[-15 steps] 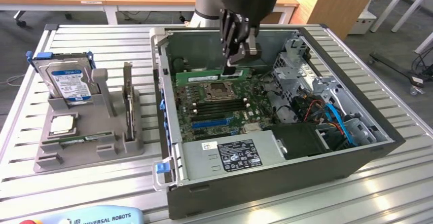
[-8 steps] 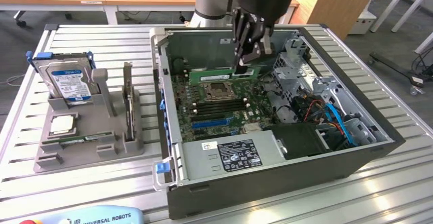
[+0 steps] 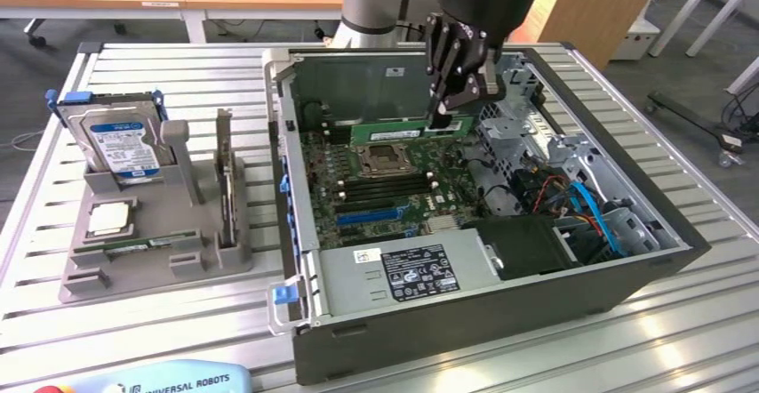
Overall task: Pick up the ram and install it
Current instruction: 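Pick up the ram and move it above insertion slot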
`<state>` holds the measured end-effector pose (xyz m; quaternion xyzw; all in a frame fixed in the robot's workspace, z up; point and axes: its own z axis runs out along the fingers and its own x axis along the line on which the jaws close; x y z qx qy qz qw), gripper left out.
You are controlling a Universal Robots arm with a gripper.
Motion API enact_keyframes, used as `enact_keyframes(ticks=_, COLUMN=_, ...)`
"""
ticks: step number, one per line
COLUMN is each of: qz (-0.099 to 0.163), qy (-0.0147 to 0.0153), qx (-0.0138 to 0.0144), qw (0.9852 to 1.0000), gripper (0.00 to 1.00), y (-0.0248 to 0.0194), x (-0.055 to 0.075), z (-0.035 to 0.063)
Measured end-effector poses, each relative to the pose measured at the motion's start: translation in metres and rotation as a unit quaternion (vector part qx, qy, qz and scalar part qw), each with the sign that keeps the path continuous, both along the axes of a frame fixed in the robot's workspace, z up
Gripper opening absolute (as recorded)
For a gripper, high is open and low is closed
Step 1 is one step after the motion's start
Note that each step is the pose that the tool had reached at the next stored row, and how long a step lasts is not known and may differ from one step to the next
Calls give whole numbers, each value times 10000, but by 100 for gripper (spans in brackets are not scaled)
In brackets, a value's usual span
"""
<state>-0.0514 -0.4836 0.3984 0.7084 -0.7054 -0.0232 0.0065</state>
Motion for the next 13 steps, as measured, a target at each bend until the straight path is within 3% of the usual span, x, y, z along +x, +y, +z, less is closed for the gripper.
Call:
enact_keyframes(ticks=7, qz=1, qy=0, qx=1, qw=10000, gripper=12, y=10, x=2, z=-1)
enact_keyframes(ticks=10, qz=0, qy=0, qx=0, qw=10000, gripper=12, y=55, x=1, z=-4)
enact_keyframes(ticks=13, qz=0, qy=0, qx=0, qw=10000, gripper=12, y=127, x=1, z=-8)
